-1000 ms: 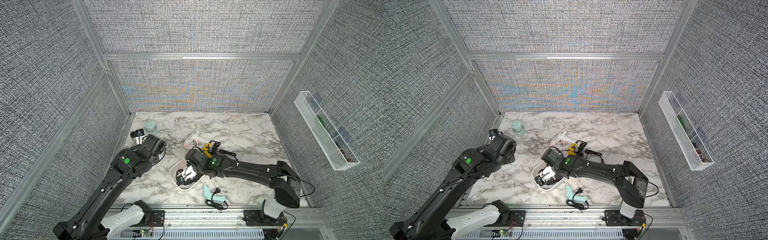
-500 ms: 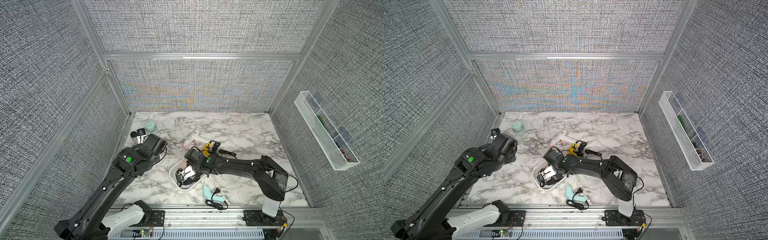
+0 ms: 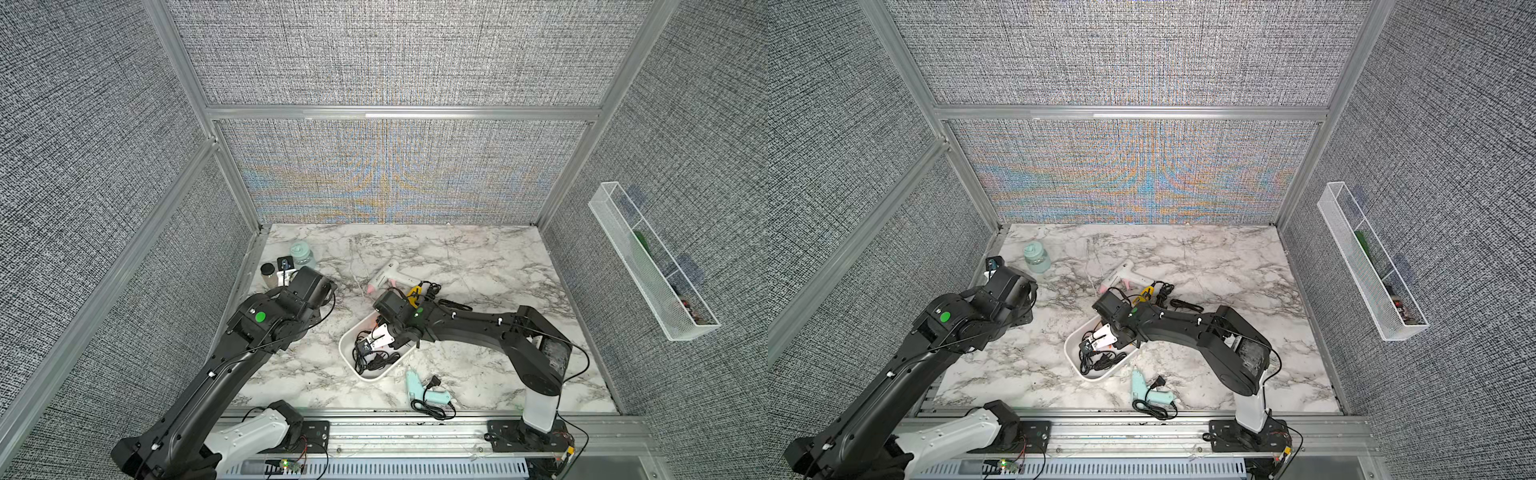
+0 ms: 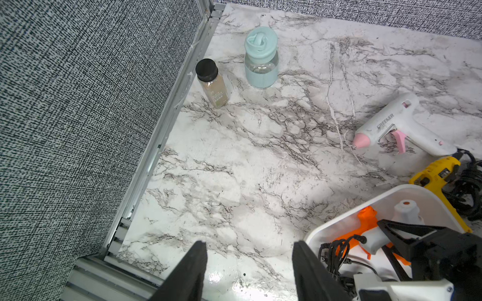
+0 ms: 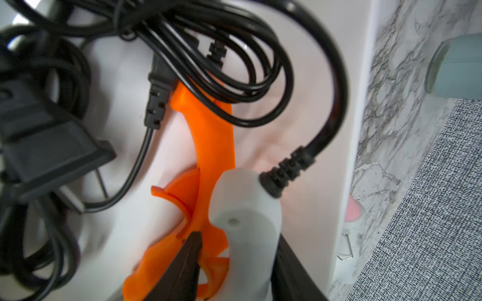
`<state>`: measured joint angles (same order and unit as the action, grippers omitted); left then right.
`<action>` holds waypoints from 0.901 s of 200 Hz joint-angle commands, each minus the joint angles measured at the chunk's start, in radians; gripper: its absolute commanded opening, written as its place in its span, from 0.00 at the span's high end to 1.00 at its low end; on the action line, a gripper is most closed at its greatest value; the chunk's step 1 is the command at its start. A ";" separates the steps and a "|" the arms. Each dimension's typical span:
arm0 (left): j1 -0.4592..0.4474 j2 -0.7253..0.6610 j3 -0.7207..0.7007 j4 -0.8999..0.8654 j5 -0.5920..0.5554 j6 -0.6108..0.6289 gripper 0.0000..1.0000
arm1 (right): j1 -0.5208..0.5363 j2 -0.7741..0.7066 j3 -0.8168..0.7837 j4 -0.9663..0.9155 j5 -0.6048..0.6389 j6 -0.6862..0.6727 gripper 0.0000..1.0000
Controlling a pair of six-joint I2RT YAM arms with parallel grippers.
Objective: Put the hot melt glue gun into the storage box
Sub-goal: Place the hot melt adhesive gun in the storage box, then pick up the hot melt adhesive gun from the center of the board.
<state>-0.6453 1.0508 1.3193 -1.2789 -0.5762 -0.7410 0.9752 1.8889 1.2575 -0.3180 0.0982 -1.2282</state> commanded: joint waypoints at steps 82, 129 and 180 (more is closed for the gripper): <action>0.006 0.001 0.006 0.010 0.005 0.042 0.40 | 0.054 -0.144 0.089 0.002 0.083 0.141 0.01; -0.070 0.091 0.058 0.041 0.125 0.150 0.41 | 0.032 -0.381 0.138 0.025 0.193 0.540 0.01; -0.512 0.456 0.228 -0.075 0.287 -0.003 0.42 | -0.161 -0.535 0.129 -0.220 0.365 1.309 0.01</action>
<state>-1.0145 1.4010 1.4902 -1.2736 -0.4030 -0.6312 0.8703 1.4136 1.4189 -0.3866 0.3565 -0.3580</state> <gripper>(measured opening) 0.581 0.993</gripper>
